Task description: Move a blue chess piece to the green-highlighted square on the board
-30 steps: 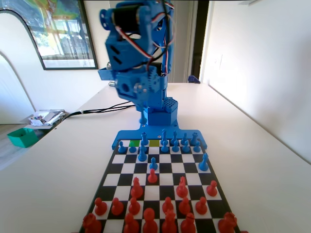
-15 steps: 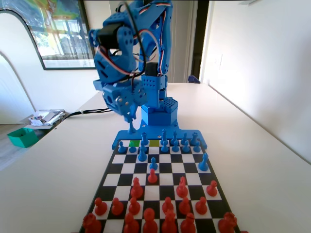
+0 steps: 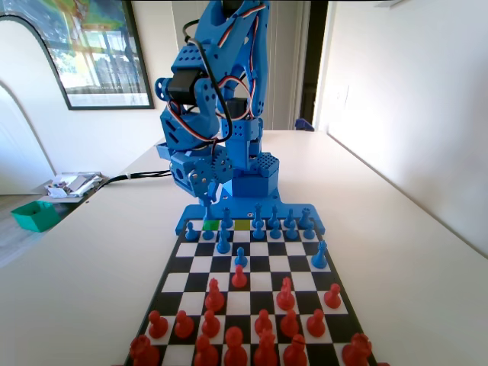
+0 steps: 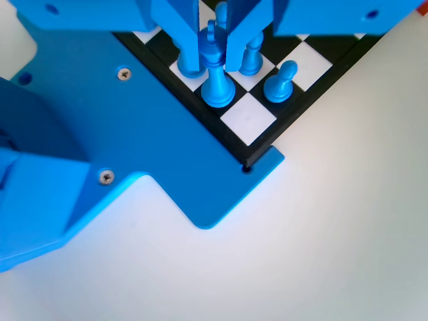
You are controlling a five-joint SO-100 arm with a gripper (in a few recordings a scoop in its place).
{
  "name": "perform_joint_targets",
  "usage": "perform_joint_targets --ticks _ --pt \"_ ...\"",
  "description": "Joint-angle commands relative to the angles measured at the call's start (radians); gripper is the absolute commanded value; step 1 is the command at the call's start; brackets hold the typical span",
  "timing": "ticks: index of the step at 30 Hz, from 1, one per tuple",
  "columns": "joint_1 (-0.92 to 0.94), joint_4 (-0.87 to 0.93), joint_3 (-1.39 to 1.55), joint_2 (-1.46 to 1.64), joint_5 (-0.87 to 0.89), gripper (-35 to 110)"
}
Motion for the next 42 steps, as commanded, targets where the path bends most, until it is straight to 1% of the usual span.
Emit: perform_joint_targets --ticks 1,4,14,18,21,24,29,34,39,42 --pt "0.008 -0.008 0.011 0.012 -0.204 1" --pt "-0.003 -0.020 0.014 0.012 -0.190 2" --pt "-0.025 -0.072 0.035 0.012 -0.147 13" --pt "-0.031 -0.069 0.035 0.017 -0.144 14" --pt "-0.032 -0.021 0.005 0.025 -0.149 14" --pt "-0.037 0.084 -0.061 0.038 -0.153 15" --pt "-0.048 0.328 -0.225 0.078 -0.156 15" --pt "-0.071 0.555 -0.391 0.155 -0.120 11" --pt "-0.127 0.773 -0.540 0.267 0.028 7" --pt "-0.209 0.888 -0.611 0.345 0.195 5"
